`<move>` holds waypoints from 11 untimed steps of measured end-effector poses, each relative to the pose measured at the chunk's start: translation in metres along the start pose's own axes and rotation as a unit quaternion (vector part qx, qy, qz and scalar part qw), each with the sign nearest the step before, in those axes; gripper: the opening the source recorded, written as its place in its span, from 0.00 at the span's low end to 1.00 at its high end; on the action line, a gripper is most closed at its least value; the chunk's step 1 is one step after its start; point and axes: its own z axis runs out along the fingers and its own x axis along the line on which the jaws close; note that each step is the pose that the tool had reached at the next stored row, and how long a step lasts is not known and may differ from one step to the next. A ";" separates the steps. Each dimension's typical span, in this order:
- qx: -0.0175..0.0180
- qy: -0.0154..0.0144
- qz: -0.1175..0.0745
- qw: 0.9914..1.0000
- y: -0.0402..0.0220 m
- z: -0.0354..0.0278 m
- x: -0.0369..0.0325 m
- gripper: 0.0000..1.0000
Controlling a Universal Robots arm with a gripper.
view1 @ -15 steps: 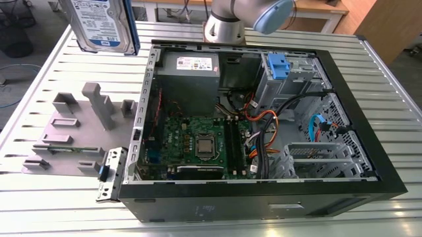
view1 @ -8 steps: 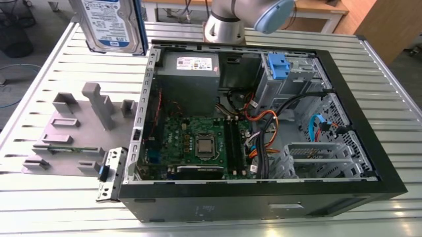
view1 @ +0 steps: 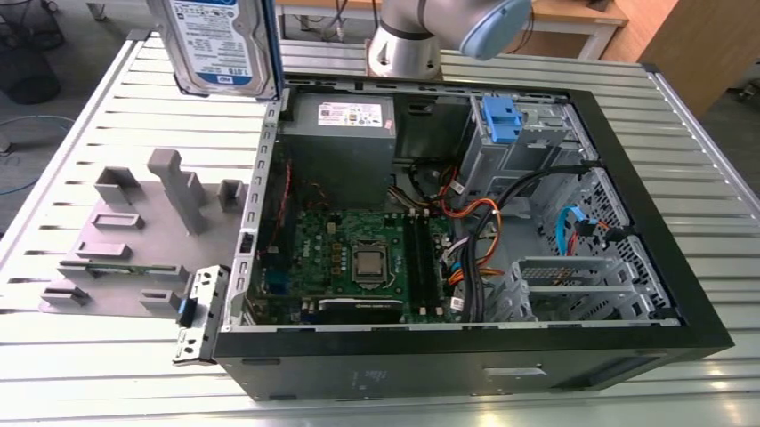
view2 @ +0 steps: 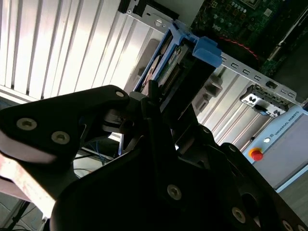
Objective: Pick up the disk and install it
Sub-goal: 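Pick up the disk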
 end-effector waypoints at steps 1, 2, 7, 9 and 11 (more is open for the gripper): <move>0.000 0.000 0.000 1.000 -0.0024 0.0000 -0.0002 0.35; 0.000 0.000 0.000 1.000 -0.0047 0.0000 -0.0004 0.35; 0.000 0.000 0.000 1.000 -0.0180 -0.0001 -0.0015 0.35; 0.000 0.000 0.000 1.000 -0.0230 -0.0001 -0.0020 0.35; 0.000 0.000 0.000 1.000 -0.0279 -0.0002 -0.0024 0.35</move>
